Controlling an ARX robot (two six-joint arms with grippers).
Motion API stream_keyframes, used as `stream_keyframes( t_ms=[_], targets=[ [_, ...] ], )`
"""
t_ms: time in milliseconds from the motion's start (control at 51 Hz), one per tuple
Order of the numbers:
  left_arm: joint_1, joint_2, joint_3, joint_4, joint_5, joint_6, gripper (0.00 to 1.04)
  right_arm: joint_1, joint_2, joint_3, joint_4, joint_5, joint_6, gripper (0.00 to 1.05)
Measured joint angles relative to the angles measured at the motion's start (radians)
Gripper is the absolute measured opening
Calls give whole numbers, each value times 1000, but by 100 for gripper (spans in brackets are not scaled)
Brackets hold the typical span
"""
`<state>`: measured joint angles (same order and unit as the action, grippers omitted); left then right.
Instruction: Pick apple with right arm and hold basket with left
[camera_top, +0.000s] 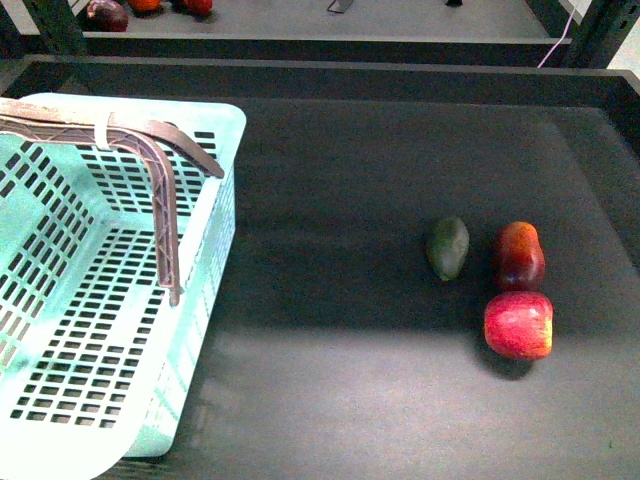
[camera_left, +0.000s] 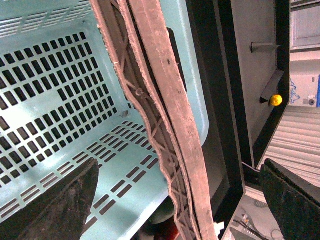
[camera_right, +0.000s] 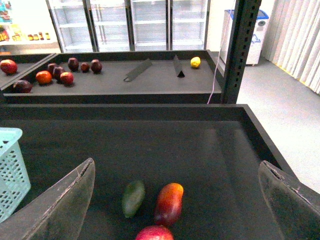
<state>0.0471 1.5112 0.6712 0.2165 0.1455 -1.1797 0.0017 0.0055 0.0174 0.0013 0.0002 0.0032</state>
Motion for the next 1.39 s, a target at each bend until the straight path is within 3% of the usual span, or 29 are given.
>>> stream_keyframes(
  t_ms=[431, 686, 902, 1196, 1392],
  targets=[
    [-16, 147, 107, -40, -42, -79, 97, 0, 0, 0, 0, 0, 0, 96],
    [-13, 184, 117, -46, -59, -106, 53, 0, 0, 0, 0, 0, 0, 96],
    [-11, 191, 134, -42, -64, -151, 22, 0, 0, 0, 0, 0, 0, 96],
    [-4, 127, 109, -86, -59, -150, 20, 0, 0, 0, 0, 0, 0, 96],
    [-12, -39, 122, -210, -43, -66, 20, 0, 0, 0, 0, 0, 0, 96]
  ],
)
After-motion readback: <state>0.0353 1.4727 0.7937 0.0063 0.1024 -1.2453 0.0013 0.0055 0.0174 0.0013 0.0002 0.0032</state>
